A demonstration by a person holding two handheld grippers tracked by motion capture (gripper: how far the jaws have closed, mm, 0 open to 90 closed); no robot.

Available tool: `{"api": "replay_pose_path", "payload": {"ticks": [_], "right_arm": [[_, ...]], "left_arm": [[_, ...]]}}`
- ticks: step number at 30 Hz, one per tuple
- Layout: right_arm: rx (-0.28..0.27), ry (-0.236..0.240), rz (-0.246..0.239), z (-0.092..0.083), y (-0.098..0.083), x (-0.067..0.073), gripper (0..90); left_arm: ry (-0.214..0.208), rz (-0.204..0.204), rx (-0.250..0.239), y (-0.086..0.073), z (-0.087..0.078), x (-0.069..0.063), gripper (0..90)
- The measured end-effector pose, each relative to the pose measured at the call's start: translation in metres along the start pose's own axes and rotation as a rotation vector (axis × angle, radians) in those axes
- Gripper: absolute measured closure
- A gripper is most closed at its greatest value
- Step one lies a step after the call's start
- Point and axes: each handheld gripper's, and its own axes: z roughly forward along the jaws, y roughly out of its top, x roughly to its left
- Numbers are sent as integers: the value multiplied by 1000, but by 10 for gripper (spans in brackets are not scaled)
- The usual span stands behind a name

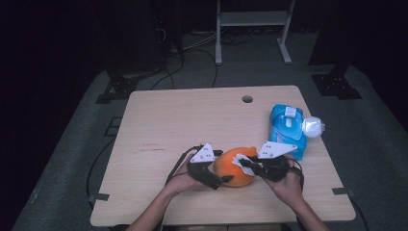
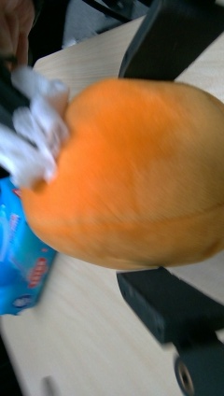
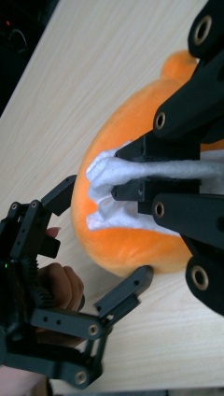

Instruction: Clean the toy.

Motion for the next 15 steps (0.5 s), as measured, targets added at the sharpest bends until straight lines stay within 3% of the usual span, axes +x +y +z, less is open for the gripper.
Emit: {"api": "replay_pose_path", "payload": {"ticks": [2, 4, 6, 7, 8, 9, 10, 11, 12, 13, 15], "right_arm": [[9, -18, -22, -3, 0, 3, 832], [10, -19, -20, -3, 0, 3, 832], [6, -28, -27, -4, 1, 5, 832], [-12, -30, -43, -5, 6, 11, 832], [-26, -15, -56, -5, 9, 15, 832], [-37, 12, -58, -3, 12, 20, 832], [-37, 12, -58, -3, 12, 20, 832], [-23, 34, -101, 6, 18, 33, 832], [-23, 34, -101, 6, 18, 33, 832], [-7, 23, -132, 12, 20, 38, 832], [-9, 17, -114, 12, 19, 34, 832]], "left_arm": [[-21, -38, 2, -2, 1, 2, 78], [-25, -27, -5, -4, 0, 2, 156], [-9, -7, 1, -1, -1, -2, 196], [15, 38, 7, 3, 0, -7, 202], [15, 38, 7, 3, 0, -7, 209], [21, 88, 11, 6, 3, -14, 211], [21, 88, 11, 6, 3, -14, 210], [25, 123, 23, 8, 5, -19, 210], [30, 144, 31, 9, 6, -21, 210], [36, 155, 36, 8, 6, -22, 215], [27, 135, 24, 5, 4, -18, 229]]}}
